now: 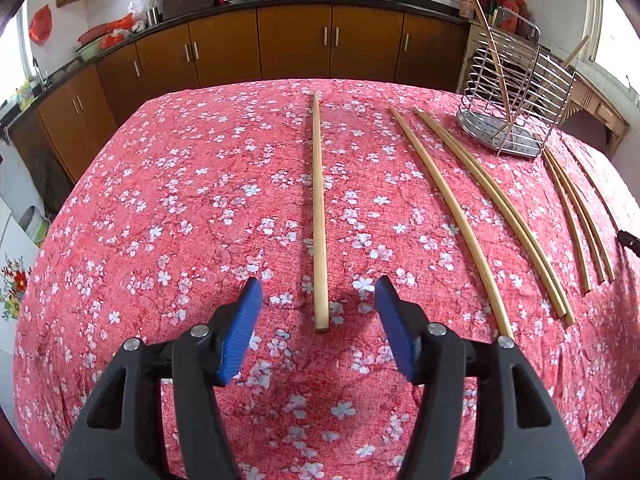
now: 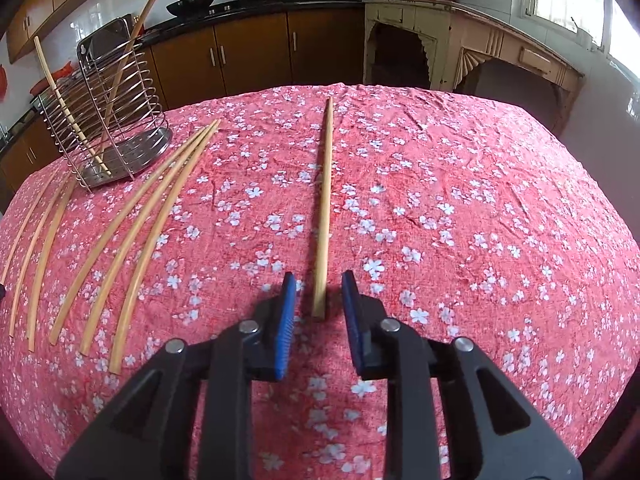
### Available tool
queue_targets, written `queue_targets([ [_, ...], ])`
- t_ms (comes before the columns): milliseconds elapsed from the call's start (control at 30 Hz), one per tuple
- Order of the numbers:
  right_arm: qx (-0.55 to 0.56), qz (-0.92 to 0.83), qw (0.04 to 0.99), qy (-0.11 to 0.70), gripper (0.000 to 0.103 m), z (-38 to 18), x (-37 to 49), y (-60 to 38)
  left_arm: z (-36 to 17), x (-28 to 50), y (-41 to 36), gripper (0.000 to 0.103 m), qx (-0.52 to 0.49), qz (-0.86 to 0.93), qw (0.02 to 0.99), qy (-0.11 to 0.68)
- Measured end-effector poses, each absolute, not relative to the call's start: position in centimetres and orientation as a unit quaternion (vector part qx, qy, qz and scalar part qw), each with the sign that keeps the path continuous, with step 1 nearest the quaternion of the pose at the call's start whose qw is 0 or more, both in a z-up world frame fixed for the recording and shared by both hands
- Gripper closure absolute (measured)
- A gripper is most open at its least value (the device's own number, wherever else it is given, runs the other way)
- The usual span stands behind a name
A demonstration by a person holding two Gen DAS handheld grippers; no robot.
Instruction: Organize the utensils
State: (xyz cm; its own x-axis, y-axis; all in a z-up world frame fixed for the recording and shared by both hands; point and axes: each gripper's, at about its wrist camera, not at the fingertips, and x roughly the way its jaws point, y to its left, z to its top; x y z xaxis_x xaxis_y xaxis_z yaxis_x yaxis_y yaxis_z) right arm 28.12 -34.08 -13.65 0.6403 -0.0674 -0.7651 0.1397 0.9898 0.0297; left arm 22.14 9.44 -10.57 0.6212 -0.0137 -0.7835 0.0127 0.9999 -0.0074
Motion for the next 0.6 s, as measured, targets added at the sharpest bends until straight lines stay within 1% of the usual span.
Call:
queue_targets([
  [67, 0.044, -0.057, 0.905, 0.42, 0.078, -13.66, 28.14, -34.05, -10.6, 22.21, 9.3, 0.036, 0.002, -0.013, 0.899, 0.437],
  [133, 0.043, -0.057, 0.905, 0.42, 0.078, -13.65, 28.19, -33.97, -10.73, 22.36, 9.16, 0.035, 0.008, -0.013, 0.898, 0.439],
  [600, 0.038, -0.059, 0.905, 0.421, 0.078, -13.63, 28.18, -33.92, -10.94, 22.39, 8.83, 0.035, 0.016, -0.008, 0.898, 0.44],
])
